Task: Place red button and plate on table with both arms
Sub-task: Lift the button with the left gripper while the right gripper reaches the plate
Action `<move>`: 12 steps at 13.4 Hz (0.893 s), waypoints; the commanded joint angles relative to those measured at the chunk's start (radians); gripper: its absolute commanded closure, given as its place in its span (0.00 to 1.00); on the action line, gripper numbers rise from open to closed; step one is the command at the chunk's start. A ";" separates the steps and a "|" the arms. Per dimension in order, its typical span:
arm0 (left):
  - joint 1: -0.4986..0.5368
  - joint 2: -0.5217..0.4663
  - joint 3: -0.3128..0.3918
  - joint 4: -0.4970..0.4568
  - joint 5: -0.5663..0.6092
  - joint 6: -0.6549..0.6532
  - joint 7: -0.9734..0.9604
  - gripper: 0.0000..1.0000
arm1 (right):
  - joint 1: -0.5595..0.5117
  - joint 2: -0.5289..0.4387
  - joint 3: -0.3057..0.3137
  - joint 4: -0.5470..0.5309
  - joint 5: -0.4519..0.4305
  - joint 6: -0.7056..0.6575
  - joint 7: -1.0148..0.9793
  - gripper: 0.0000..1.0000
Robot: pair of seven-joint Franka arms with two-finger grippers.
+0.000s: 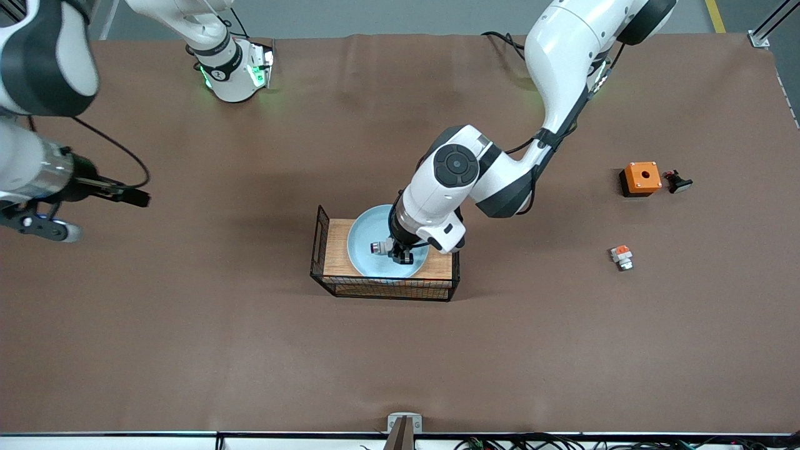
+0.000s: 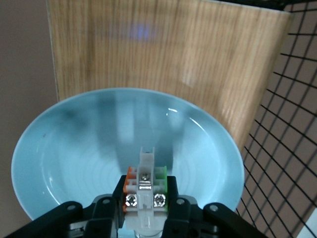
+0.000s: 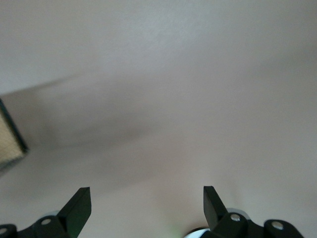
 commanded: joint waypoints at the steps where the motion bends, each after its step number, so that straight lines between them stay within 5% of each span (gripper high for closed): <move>1: -0.004 -0.038 0.012 0.010 0.021 -0.002 -0.013 0.87 | 0.101 -0.016 -0.005 0.005 0.029 -0.001 0.306 0.00; 7: 0.028 -0.229 0.022 0.004 0.022 -0.076 0.121 0.87 | 0.340 -0.011 -0.005 -0.017 0.097 0.143 0.920 0.00; 12: 0.120 -0.372 0.010 -0.010 -0.023 -0.427 0.517 0.89 | 0.499 0.078 -0.006 -0.015 0.075 0.285 1.324 0.00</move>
